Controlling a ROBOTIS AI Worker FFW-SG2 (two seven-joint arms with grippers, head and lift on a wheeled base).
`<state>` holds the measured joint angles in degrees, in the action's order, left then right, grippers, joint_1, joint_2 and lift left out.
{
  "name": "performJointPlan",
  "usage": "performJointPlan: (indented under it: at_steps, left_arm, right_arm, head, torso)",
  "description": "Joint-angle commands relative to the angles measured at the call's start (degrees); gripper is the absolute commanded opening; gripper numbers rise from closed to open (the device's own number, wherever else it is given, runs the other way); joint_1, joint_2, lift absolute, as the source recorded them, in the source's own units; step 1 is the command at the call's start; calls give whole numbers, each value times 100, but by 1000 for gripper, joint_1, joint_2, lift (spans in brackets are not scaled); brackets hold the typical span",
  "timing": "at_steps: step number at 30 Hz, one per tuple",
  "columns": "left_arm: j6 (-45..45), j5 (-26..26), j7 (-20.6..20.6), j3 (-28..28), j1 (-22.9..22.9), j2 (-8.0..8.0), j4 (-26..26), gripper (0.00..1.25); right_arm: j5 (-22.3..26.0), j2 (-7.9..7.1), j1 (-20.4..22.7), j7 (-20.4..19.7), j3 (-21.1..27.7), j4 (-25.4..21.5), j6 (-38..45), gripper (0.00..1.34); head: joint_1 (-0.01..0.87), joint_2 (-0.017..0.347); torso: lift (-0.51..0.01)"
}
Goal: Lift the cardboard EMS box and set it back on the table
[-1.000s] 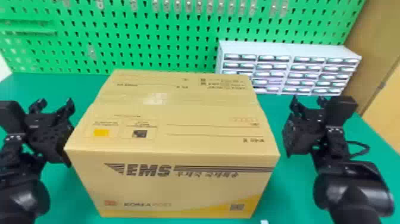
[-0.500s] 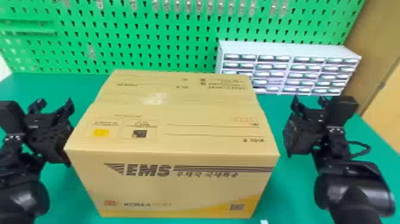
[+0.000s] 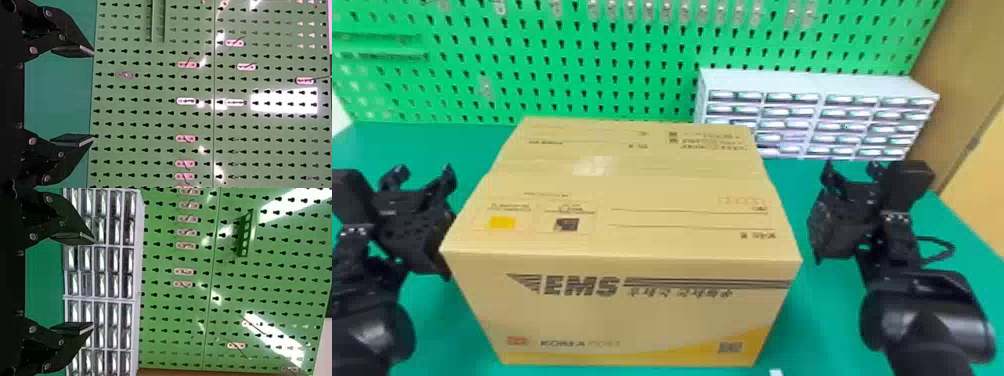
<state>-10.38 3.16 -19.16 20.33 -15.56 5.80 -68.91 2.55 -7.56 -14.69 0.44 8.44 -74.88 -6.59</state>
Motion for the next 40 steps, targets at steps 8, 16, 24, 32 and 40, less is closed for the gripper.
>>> performJointPlan:
  at_steps: [8,16,24,32,40]
  left_arm:
    - [-8,0,0,-3,-9,0,0,762]
    - [-8,0,0,-3,-9,0,0,762]
    - [-8,0,0,-12,-9,0,0,762]
    - [-8,0,0,-12,-9,0,0,762]
    - [-8,0,0,-21,-9,0,0,762]
  right_arm:
    - [0,9,-16,0,0,0,0,845]
    - [0,18,-25,0,18,0,0,845]
    - [-9,26,-16,0,26,0,0,845]
    - [-26,35,-7,0,26,0,0,845]
    - [-26,44,-7,0,44,0,0,845]
  head:
    - [678,-15]
    - [678,-15]
    - [678,-15]
    - [678,-15]
    - [678,-15]
  torso:
    - [-93]
    - [-93]
    - [-93]
    - [-93]
    - [-93]
